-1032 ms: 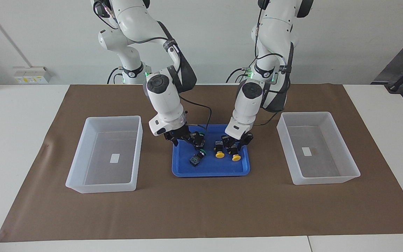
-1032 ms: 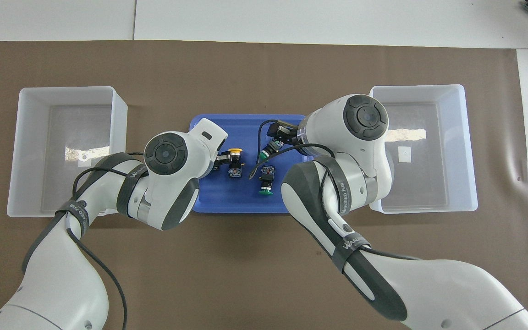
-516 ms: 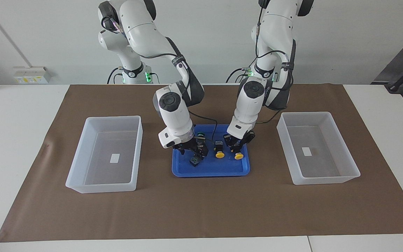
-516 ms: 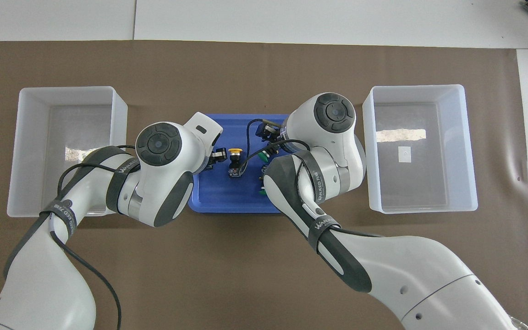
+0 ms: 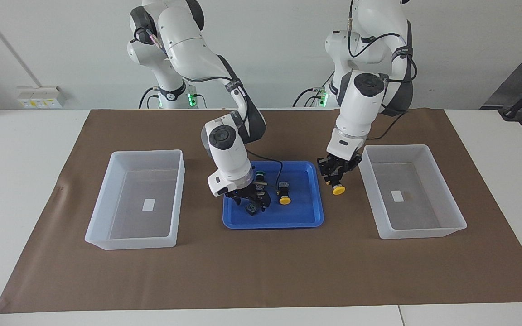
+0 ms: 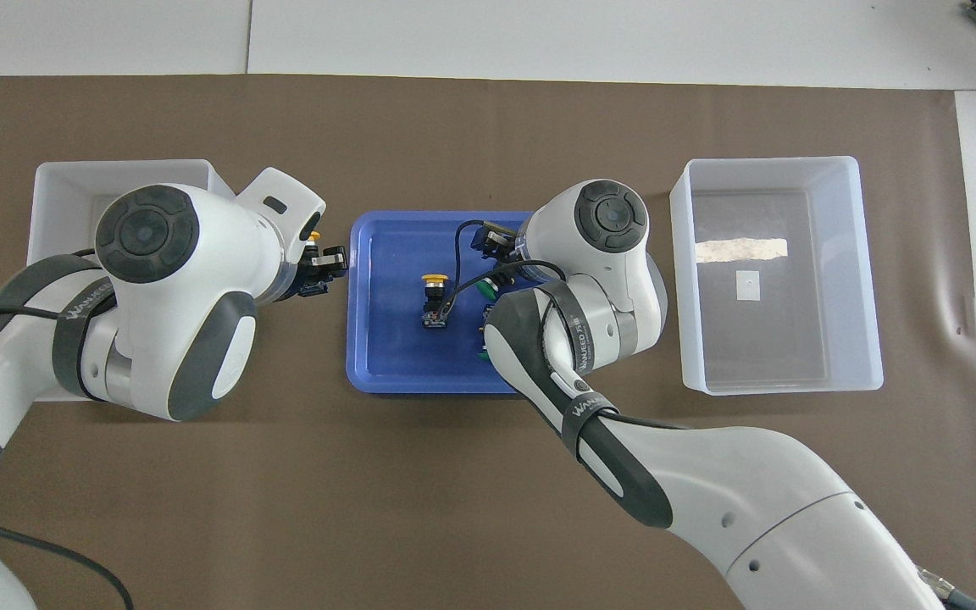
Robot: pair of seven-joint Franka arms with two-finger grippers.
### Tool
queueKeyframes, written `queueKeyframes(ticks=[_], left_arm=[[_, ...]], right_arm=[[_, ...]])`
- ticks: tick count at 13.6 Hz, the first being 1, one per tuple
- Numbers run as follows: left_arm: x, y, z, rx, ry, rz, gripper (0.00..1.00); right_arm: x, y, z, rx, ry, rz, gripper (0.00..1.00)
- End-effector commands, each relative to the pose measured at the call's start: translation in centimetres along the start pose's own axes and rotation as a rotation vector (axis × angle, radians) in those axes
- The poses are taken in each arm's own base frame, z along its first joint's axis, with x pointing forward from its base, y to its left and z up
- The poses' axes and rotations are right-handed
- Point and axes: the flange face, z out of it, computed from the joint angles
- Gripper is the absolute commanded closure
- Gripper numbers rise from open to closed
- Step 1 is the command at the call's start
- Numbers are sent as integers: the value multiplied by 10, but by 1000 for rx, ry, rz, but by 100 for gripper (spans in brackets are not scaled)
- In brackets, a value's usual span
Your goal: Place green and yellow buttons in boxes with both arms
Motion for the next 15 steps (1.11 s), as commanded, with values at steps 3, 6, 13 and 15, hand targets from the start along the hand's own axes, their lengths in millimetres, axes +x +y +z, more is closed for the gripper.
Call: queueKeyframes(ticks=[3,6,13,15], left_arm=[[47,-101,-18,27,41,59,100],[73,-156,-26,42,69,139,100],[82,-228,10,69,149,227,100],[84,-230,36,68,132,229,100]], right_arm=[[-7,-5,8,14,-6,26,55],[-5,-8,1,16,-13,40,100],[22,19,-154,28,-25,68,100],[43,55,-194,1,-26,-20,100]])
